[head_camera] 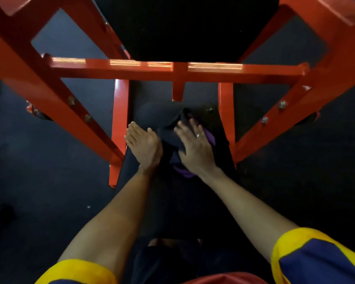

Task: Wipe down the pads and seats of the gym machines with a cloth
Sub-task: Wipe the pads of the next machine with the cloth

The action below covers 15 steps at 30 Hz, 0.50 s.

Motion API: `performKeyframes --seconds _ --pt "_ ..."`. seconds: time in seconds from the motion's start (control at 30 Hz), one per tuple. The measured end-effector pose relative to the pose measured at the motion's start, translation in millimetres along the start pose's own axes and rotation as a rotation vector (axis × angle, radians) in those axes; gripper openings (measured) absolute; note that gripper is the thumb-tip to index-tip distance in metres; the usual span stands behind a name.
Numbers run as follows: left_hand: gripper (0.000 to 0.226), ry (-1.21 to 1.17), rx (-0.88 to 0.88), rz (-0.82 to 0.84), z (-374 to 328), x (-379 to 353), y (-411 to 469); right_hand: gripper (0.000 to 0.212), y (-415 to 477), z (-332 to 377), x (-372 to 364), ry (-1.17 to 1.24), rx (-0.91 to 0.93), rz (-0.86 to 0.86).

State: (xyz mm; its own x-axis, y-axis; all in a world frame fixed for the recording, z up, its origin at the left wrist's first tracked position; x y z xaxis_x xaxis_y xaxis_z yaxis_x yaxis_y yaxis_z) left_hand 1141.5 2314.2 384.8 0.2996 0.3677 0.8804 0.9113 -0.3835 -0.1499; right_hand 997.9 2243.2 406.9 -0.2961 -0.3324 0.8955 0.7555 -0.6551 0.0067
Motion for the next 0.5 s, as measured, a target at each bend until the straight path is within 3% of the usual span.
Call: performKeyframes --seconds 0.07,0.13,0.37,0.4,0.5 --pt "0.063 0.029 0.005 0.010 -2.5 -4.3 0.8 0.069 -25.3 -18.7 9.5 -0.022 0.077 0.059" --pt "0.063 0.034 0.025 0.041 0.8 -6.4 1.1 0.064 -27.4 -41.8 21.1 -0.023 0.033 0.014" --pt "0.065 0.074 0.015 0.032 2.0 -9.7 1.9 0.066 43.8 -57.2 28.3 0.149 -0.534 -0.131" --pt "0.065 0.075 0.020 0.031 1.9 -9.1 1.9 0.066 38.3 -51.2 24.7 0.117 -0.486 -0.151" --pt "0.064 0.073 0.017 0.035 -1.6 -9.6 -0.2 0.067 -7.9 -37.3 15.6 -0.003 -0.046 -0.061"
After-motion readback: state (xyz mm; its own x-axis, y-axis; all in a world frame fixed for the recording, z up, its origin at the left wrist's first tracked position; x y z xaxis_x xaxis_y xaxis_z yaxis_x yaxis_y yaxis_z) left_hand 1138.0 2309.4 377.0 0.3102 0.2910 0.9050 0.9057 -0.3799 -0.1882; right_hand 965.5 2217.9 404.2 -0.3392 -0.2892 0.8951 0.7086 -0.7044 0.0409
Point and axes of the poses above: each hand's wrist, its own y-axis towards the middle knuckle, its own x-axis out of the back of the hand, z = x × y, the point moved 1 cm from there along y, towards the middle knuckle, and after that the axes turned 1 degree about -z, right-handed, at the moved point
